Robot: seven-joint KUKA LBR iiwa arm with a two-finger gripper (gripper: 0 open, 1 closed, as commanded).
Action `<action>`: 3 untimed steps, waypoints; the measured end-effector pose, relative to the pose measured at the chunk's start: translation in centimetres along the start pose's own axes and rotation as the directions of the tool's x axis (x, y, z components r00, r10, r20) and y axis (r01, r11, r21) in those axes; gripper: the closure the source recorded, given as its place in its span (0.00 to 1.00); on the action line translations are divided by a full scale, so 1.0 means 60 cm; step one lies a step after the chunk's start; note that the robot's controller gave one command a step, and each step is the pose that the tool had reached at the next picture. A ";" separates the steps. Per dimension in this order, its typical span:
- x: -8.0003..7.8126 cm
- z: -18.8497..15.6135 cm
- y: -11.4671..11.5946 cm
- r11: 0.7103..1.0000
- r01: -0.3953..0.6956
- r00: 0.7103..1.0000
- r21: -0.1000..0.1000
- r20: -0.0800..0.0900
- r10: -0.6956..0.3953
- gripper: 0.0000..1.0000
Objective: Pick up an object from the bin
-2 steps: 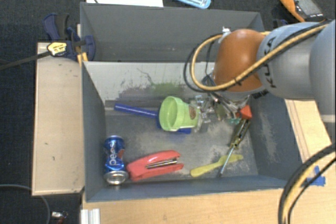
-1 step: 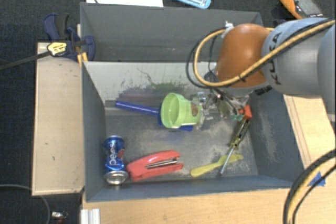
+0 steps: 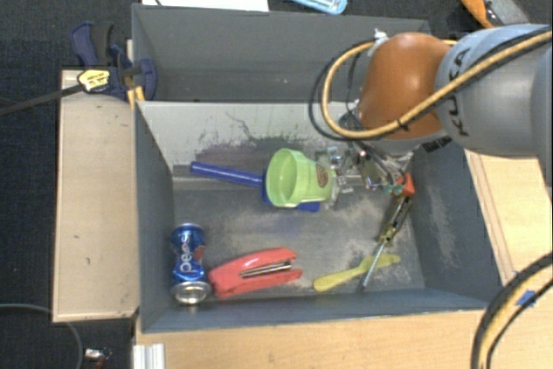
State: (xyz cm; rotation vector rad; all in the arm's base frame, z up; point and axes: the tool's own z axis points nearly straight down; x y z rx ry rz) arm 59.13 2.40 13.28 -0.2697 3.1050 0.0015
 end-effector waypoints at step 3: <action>-0.003 -0.044 0.000 1.000 0.003 1.000 0.001 0.010 -0.003 1.00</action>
Offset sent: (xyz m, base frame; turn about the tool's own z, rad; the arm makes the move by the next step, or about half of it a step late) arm 0.0005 0.0000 0.0224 -0.0006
